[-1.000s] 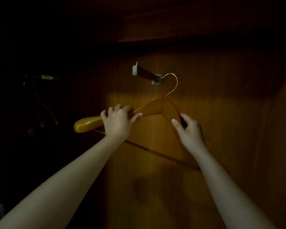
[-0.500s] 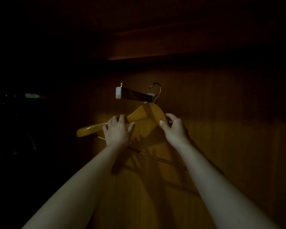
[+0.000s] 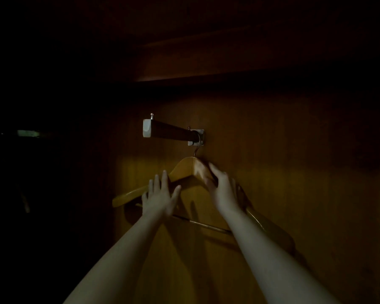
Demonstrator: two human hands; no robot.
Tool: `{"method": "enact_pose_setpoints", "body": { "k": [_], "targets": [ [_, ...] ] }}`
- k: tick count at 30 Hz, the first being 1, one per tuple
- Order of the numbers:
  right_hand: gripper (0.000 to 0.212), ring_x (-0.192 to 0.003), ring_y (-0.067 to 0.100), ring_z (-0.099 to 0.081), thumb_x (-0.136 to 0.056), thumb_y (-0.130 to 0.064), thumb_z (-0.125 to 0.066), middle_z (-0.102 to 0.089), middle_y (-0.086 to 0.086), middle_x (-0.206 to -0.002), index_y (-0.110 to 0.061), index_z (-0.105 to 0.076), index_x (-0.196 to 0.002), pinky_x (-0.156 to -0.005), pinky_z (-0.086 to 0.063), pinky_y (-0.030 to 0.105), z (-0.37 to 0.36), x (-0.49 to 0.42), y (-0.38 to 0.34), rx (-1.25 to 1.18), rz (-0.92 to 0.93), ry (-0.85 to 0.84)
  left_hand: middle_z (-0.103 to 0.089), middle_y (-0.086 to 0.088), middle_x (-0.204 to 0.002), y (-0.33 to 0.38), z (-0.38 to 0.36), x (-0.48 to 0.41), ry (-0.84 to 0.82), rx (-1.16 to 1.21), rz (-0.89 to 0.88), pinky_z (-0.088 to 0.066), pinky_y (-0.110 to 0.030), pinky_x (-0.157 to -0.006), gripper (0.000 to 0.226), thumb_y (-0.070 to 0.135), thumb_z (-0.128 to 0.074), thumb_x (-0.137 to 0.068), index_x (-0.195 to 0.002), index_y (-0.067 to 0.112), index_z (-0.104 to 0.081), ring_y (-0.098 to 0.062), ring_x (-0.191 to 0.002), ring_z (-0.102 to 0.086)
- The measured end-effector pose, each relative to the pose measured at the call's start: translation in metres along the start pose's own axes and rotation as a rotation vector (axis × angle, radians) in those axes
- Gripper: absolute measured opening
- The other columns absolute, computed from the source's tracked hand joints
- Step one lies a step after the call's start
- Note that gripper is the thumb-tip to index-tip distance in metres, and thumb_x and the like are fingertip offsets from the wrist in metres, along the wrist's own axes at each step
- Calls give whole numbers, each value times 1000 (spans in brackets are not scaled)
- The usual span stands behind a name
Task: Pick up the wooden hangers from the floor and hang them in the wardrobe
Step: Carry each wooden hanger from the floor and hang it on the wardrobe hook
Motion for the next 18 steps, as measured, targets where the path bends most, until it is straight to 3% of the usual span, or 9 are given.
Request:
{"method": "enact_pose_setpoints", "body": {
  "k": [4,6,9,13,16,18],
  "targets": [
    [48,-108,19,-52,-93,-46,-47,-50,-3,-122,-39,-38,-139,-82,-42,33,-2,0,6,48,71,79,21,-7,-156,3,-11,-3,-16,0,-21,-2,-47,-118,76,61,-20,-93,-145,26,23,-26,-145,16],
    [61,-103,19,-50,-85,-60,-28,-53,0,-115,-35,-39,-140,-76,-36,30,-4,3,6,98,115,130,24,-7,-155,4,-14,-4,-18,-6,-22,-1,-47,-118,79,62,-20,-92,-144,24,25,-27,-144,18],
    [83,-99,22,-47,-78,-68,0,-55,2,-103,-31,-46,-136,-83,-32,36,-8,7,6,171,187,255,26,-7,-155,3,-18,-6,-9,-23,-28,0,-46,-118,81,64,-20,-91,-143,23,27,-27,-143,21],
    [93,-93,21,-49,-76,-73,10,-54,2,-101,-31,-45,-137,-80,-34,36,-11,7,8,176,179,264,27,-3,-155,-3,-17,-7,-14,-38,-49,-1,-46,-118,80,63,-21,-92,-142,26,28,-24,-143,22],
    [89,-100,24,-49,-73,-69,5,-54,4,-109,-32,-42,-139,-82,-36,36,-6,9,2,214,134,201,26,-2,-155,-8,-8,-6,-71,-74,-64,-2,-48,-117,77,59,-24,-94,-143,27,27,-23,-144,19],
    [69,-113,26,-45,-84,-62,-17,-50,5,-122,-31,-34,-143,-93,-35,40,-2,8,-3,230,59,108,24,-2,-156,-11,-1,-2,-105,-84,-85,-3,-49,-117,76,56,-27,-95,-144,28,25,-23,-145,16]
  ]
}}
Point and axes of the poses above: each hand's wrist, its own x-axis away from the middle knuckle, its own z-axis out of the back of the hand, y = z × x, the point moved 1 cm from there along -x, towards the middle knuckle
